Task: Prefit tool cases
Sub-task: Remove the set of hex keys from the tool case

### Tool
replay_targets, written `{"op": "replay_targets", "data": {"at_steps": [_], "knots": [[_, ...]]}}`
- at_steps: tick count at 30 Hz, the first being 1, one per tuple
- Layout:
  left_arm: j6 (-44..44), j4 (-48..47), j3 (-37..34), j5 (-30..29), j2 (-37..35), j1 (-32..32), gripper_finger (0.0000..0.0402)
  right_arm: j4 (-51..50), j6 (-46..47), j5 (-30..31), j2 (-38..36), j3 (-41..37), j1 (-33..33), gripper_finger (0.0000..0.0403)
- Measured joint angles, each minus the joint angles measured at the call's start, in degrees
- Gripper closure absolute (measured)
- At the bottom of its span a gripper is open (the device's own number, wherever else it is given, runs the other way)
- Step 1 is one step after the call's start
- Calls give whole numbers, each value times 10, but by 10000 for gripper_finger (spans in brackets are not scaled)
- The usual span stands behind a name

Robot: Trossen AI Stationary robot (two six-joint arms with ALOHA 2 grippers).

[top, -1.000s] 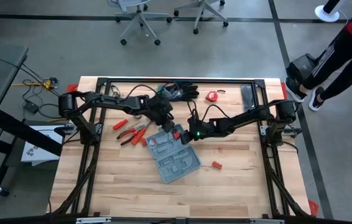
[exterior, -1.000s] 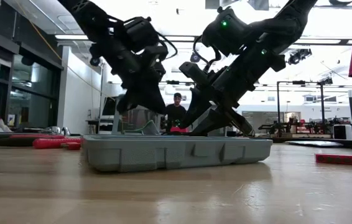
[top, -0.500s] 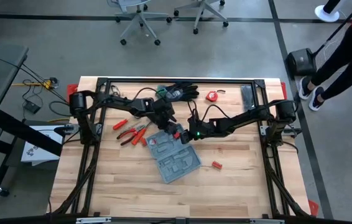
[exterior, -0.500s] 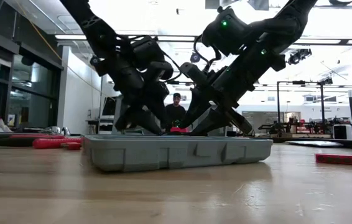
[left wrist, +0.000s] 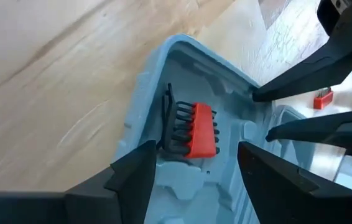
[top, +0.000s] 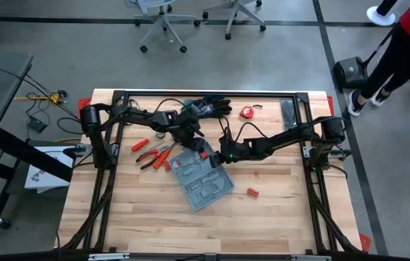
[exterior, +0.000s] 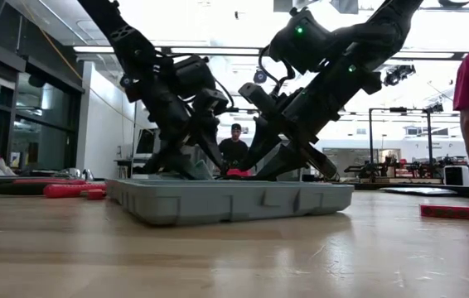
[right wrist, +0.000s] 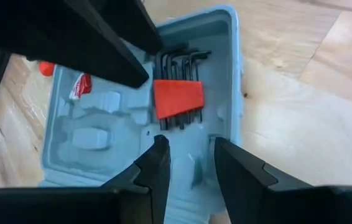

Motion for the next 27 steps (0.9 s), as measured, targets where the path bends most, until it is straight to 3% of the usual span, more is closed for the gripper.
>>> {"op": "replay_targets", "data": {"at_steps": [15,27], "knots": [[-31,74,1,-32,41,-10,194,0,15,14,0,0,0,284],[27,111,0,-102,44,-9,379,22,43,33,0,0,0,284]]}}
